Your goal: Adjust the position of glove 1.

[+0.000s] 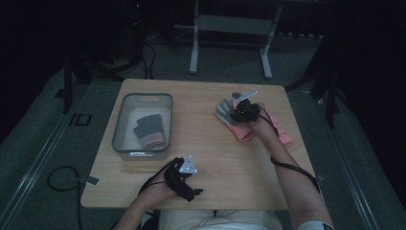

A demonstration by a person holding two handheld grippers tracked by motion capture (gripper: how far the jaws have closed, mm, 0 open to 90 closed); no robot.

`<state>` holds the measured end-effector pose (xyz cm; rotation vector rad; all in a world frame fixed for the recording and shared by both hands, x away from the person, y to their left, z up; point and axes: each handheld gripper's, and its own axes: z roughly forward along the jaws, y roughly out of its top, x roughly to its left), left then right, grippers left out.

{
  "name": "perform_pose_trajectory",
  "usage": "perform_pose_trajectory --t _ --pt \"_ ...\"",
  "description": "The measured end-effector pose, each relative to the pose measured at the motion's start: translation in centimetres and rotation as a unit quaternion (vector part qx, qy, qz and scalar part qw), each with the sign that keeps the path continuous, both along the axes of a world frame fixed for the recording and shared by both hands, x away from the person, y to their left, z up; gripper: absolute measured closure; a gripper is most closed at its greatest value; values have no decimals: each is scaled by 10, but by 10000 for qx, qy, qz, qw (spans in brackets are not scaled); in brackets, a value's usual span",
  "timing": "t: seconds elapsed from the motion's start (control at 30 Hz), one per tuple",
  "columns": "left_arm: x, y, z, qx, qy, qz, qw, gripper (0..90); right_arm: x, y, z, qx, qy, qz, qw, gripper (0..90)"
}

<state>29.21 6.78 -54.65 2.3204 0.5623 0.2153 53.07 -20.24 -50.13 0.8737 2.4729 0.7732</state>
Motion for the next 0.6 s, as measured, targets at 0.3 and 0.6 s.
perform_pose_trajectory --t 0.3,0.6 --pt "-14 1 -6 33 -131 183 9997 21 6 4 -24 -140 300 25 9994 714" --pt "-20 1 -6 -68 -157 179 9997 21 3 -3 -25 522 412 -404 9970 887"
